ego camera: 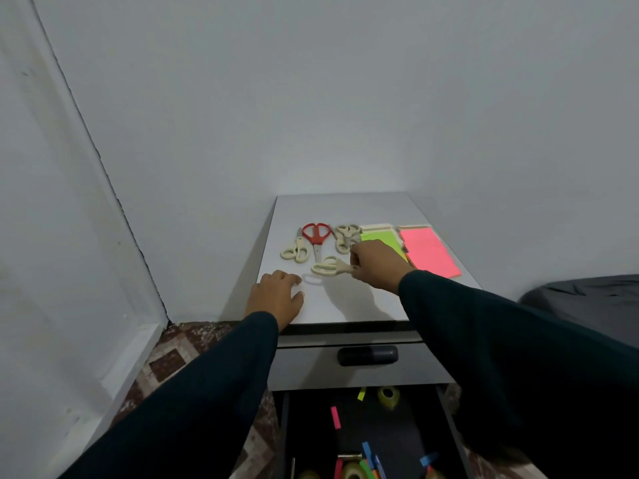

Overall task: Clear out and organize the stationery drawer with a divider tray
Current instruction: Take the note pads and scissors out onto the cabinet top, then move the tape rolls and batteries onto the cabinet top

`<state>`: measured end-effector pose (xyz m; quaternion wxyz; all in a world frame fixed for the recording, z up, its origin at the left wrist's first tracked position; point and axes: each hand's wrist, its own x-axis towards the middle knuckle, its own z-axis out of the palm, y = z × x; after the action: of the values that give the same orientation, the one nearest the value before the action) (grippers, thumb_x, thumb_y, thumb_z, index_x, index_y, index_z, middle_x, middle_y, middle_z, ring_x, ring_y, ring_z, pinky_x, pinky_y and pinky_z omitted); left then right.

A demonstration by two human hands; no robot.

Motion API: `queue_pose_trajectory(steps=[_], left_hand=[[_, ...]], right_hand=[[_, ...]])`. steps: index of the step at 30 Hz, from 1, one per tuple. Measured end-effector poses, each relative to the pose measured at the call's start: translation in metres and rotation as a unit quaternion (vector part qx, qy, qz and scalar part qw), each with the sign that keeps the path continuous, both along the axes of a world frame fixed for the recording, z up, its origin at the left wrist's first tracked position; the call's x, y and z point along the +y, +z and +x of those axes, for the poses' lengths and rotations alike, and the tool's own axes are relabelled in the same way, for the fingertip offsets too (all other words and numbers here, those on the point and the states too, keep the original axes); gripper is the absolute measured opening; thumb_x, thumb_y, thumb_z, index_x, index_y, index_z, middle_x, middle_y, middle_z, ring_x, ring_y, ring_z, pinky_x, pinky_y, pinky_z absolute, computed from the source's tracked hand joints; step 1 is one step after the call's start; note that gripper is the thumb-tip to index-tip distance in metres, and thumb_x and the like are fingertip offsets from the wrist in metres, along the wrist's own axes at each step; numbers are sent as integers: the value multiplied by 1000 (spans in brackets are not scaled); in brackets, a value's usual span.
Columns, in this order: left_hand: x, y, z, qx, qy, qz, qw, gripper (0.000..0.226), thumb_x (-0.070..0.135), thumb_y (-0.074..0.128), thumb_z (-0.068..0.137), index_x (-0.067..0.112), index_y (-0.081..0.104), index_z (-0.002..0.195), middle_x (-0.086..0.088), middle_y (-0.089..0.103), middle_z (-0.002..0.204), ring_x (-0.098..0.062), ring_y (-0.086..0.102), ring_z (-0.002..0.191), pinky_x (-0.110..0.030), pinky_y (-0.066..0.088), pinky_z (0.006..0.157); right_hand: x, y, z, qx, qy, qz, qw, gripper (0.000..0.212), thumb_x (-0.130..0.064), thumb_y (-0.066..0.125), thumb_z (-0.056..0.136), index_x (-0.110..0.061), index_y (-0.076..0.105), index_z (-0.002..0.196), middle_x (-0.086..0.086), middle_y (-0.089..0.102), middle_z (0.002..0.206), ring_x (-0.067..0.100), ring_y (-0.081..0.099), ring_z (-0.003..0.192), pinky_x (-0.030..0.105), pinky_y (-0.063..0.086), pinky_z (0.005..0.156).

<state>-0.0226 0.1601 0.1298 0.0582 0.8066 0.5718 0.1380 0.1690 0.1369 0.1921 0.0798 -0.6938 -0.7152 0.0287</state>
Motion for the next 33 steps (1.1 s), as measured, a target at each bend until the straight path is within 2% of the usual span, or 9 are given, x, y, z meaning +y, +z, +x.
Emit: queue_pose_trajectory(steps=[6,10,16,20,23,26,30,33], left_hand=[[24,-6,6,10,-9,18,1000,40,36,40,97,23,46,134,-1,43,138,-20,39,126,-33,30,103],[26,-16,7,-19,-2,33,999,36,37,39,97,25,46,130,1,42,133,-20,36,124,-33,26,103],[27,-18,7,-29,-1,40,999,36,37,39,97,26,46,130,1,42,132,-19,35,124,-33,26,104],[27,-18,8,-23,-1,37,999,37,38,37,97,26,44,131,1,41,134,-19,35,125,-34,26,105],[26,-19,8,-18,-1,41,999,37,38,37,97,26,44,132,1,41,135,-19,35,125,-34,26,105],[26,-19,8,-16,1,42,999,37,37,37,97,25,44,132,1,41,135,-19,35,125,-34,26,105],[24,-18,8,-19,-2,29,999,38,36,37,98,24,44,133,0,40,136,-20,35,126,-35,25,106],[21,-18,6,-39,-7,12,999,37,33,39,98,22,45,133,-1,42,137,-21,38,126,-34,26,107]], right_hand=[[41,1,-1,20,-6,50,999,17,-11,54,89,-2,60,102,12,63,102,26,54,90,30,38,69],[66,-5,-2,26,-18,62,998,18,-11,55,88,-3,60,103,15,63,105,28,56,97,32,40,72],[87,-21,-6,31,-43,65,996,20,-6,51,89,-2,60,107,16,63,109,30,57,103,28,39,74],[90,-30,-12,13,-67,78,995,25,-5,45,93,-6,57,115,13,59,115,30,55,109,33,47,81],[89,-33,-13,8,-65,96,993,24,-6,45,92,-6,57,112,13,58,114,30,54,110,35,48,82],[84,-30,-11,31,-66,88,993,23,-9,48,92,-6,57,113,13,58,114,30,52,111,34,46,82],[68,-25,-6,85,-56,97,990,18,-11,54,90,-8,59,107,10,58,112,26,53,108,29,38,74],[48,-22,-4,104,-39,91,990,19,-16,58,89,-10,59,107,8,62,109,24,57,99,29,42,75]])
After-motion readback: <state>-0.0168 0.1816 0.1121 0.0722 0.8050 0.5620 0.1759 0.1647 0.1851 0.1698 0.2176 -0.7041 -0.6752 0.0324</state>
